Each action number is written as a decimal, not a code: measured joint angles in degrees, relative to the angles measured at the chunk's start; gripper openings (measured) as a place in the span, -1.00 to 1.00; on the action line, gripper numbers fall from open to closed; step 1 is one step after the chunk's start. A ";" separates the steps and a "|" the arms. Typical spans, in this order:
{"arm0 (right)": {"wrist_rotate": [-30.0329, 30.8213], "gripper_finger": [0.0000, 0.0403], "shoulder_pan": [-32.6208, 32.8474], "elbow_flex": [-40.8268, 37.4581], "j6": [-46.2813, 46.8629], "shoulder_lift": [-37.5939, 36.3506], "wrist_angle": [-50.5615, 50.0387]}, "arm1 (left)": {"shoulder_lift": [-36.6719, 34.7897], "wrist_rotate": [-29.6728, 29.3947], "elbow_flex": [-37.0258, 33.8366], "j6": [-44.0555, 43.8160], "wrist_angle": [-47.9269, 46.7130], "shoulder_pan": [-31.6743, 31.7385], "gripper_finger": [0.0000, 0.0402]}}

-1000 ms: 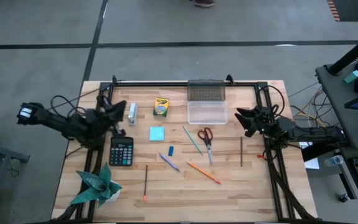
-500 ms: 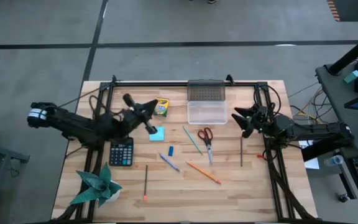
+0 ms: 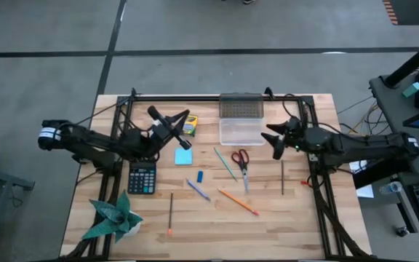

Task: Pack school essentials
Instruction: Put the blue pencil into the transparent supply box

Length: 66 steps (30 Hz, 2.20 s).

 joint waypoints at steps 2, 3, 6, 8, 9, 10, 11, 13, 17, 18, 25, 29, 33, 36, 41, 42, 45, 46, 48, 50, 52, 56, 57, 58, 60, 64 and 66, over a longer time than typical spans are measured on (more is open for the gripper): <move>0.02 0.09 0.00 2.93 1.17 2.78 -2.32 | -0.68 -1.08 -0.62 0.20 0.00 -0.02 -1.00; 0.00 0.09 0.00 4.31 1.60 4.31 -3.45 | -0.88 -1.40 -1.06 0.22 -0.27 -0.02 -1.00; -0.25 0.09 0.02 7.74 2.41 9.03 -6.98 | -1.02 -3.45 -1.55 1.63 -0.59 -0.04 -1.00; -0.26 0.09 0.13 10.17 2.67 12.03 -6.99 | -1.06 -5.11 -1.59 3.06 -0.55 -0.07 -1.00; -0.70 0.09 0.13 11.01 2.82 13.56 -7.20 | -1.06 -5.82 -1.59 3.60 -0.56 -0.08 -1.00; -1.24 0.09 0.16 11.72 2.85 15.26 -7.98 | -1.06 -6.39 -1.59 4.07 -0.58 -0.07 -1.00; -1.97 0.09 0.29 12.55 2.85 16.89 -8.64 | -1.06 -7.21 -1.59 4.14 -0.58 -0.07 -1.00; -3.56 0.09 0.42 14.28 2.83 20.14 -9.12 | -1.08 -8.45 -1.59 4.16 -0.58 -0.18 -1.00; -5.93 0.09 0.40 18.57 4.77 25.58 -11.15 | -1.81 -10.46 -1.63 4.56 -0.48 -0.85 -1.00; -6.04 0.09 0.42 19.62 5.75 26.91 -13.08 | -2.11 -10.52 -1.66 4.58 -0.54 -1.06 -1.00; -9.45 0.09 0.39 28.90 10.51 36.27 -26.90 | -6.06 -11.50 -2.25 4.20 -5.26 -2.50 -1.00; -12.70 0.09 0.39 34.96 13.43 41.95 -35.18 | -8.64 -11.50 -3.97 4.11 -5.36 -2.98 -1.00; -15.09 0.09 0.42 40.47 16.24 47.28 -42.47 | -11.70 -11.55 -6.12 4.11 -5.58 -3.03 -1.00; -15.86 0.09 0.40 43.47 16.64 50.94 -45.67 | -13.78 -11.59 -6.94 4.07 -6.29 -3.08 -1.00; -15.90 0.09 0.38 45.34 17.97 55.45 -46.14 | -15.34 -11.63 -8.71 4.07 -6.55 -3.12 -1.00; -15.89 0.09 0.32 45.48 18.31 56.18 -46.26 | -15.65 -11.63 -8.95 4.09 -6.56 -3.13 -1.00; -15.87 0.09 -0.06 45.60 19.23 57.79 -46.16 | -16.56 -11.68 -9.48 4.08 -6.57 -3.12 -1.00; -15.89 0.09 -0.28 45.62 19.33 58.26 -46.16 | -16.89 -11.68 -9.61 4.09 -6.57 -3.10 -1.00; -15.87 0.09 -0.58 45.62 19.35 59.08 -45.97 | -17.13 -11.70 -9.74 4.09 -6.50 -3.12 -1.00; -15.85 0.09 -0.79 45.62 19.73 59.65 -45.63 | -17.12 -11.68 -9.94 4.10 -6.56 -3.10 -1.00; -15.85 0.09 -1.01 45.62 19.93 60.06 -45.63 | -16.94 -11.68 -10.04 4.28 -6.55 -3.06 -1.00; -15.84 0.09 -1.05 45.62 19.94 60.53 -45.03 | -16.91 -11.68 -10.04 4.51 -6.53 -3.06 -1.00; -15.83 0.09 -1.03 45.62 19.94 60.57 -44.65 | -16.93 -11.70 -10.04 4.51 -6.54 -3.06 -1.00; -15.83 0.09 -1.03 45.62 19.94 60.67 -44.06 | -16.95 -11.68 -10.04 4.51 -6.54 -3.06 -1.00; -15.82 0.09 -1.03 45.62 19.94 60.83 -43.31 | -16.95 -11.68 -10.04 4.51 -6.54 -3.06 -1.00; -15.82 0.09 -1.03 45.60 19.79 60.86 -41.93 | -16.96 -11.68 -10.04 4.51 -6.53 -3.06 -1.00; -15.82 0.09 -1.01 45.60 19.46 60.83 -40.34 | -16.97 -11.68 -10.04 4.51 -6.52 -3.06 -1.00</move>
